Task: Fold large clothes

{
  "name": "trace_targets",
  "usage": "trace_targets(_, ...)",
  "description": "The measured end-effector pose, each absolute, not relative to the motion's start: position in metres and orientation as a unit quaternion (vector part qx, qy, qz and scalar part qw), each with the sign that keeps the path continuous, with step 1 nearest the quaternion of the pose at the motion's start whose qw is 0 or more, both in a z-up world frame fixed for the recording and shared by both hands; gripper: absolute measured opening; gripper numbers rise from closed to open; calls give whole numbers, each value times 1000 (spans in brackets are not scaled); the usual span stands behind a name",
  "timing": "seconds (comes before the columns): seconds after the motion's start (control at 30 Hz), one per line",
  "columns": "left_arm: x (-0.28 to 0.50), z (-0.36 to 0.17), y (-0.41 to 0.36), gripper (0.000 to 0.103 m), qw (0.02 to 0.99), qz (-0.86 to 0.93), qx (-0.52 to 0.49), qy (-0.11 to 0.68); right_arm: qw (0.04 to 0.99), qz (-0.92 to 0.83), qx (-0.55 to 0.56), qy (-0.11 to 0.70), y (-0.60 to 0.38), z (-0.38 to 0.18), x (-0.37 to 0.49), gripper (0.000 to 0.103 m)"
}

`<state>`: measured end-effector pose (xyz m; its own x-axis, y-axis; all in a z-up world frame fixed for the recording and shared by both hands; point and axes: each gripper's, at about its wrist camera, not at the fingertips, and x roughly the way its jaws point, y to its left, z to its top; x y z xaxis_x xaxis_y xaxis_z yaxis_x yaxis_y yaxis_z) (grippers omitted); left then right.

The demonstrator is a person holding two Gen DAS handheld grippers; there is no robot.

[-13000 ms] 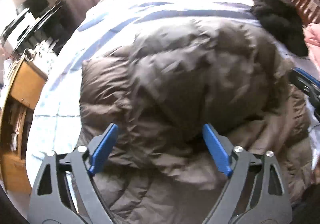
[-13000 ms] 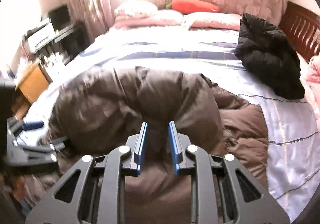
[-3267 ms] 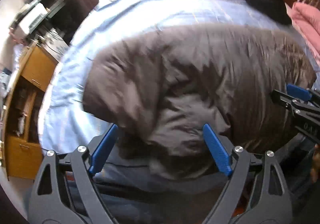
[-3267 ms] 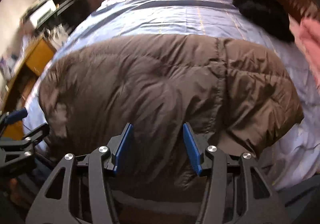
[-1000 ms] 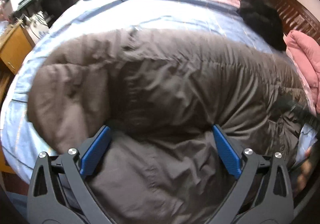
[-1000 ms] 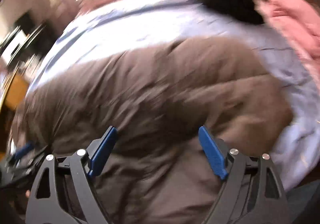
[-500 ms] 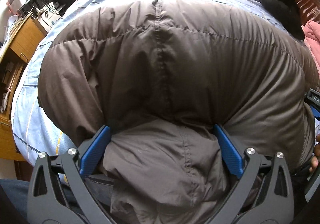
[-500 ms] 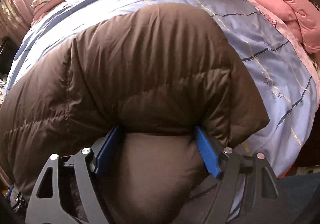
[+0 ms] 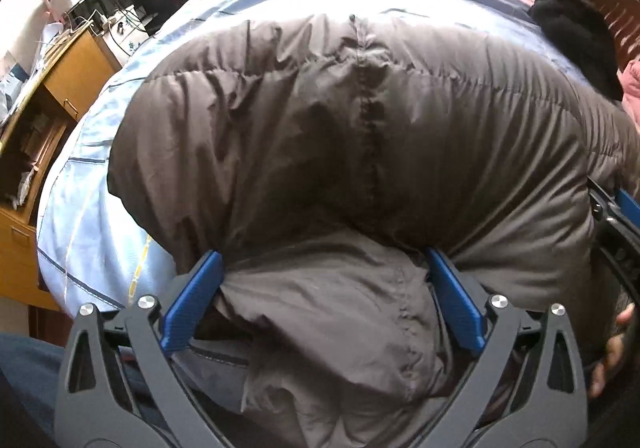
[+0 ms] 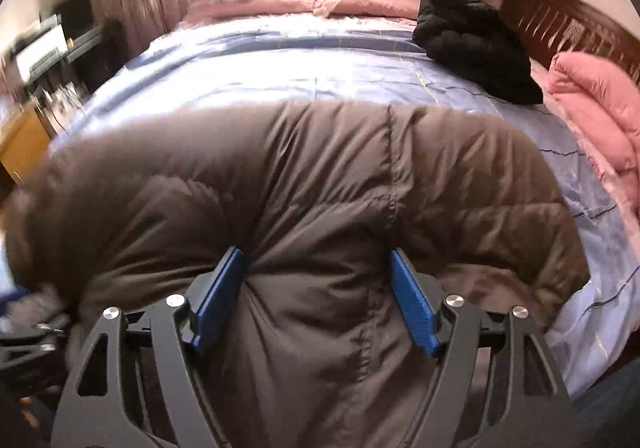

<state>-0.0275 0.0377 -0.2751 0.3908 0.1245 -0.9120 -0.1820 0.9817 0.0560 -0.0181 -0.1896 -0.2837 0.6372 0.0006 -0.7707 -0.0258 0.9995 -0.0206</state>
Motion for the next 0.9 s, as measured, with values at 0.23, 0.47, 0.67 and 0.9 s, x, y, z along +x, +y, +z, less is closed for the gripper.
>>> trace_targets(0.23,-44,-215,50,97,857,89,-53,505,901,4,80,427,-226,-218,-38,88)
trace_targets(0.47,-73,-90,23,101,900,77,-23,429,925,-39,28,377,-222,-109,-80,102)
trace_targets(0.67,-106,-37,-3,101,905,36,-25,423,927,-37,30,372,-225,-72,-110,102)
trace_targets(0.9,-129,-5,-22,101,919,31,-7,393,932,-38,17,360,-223,-54,-127,102)
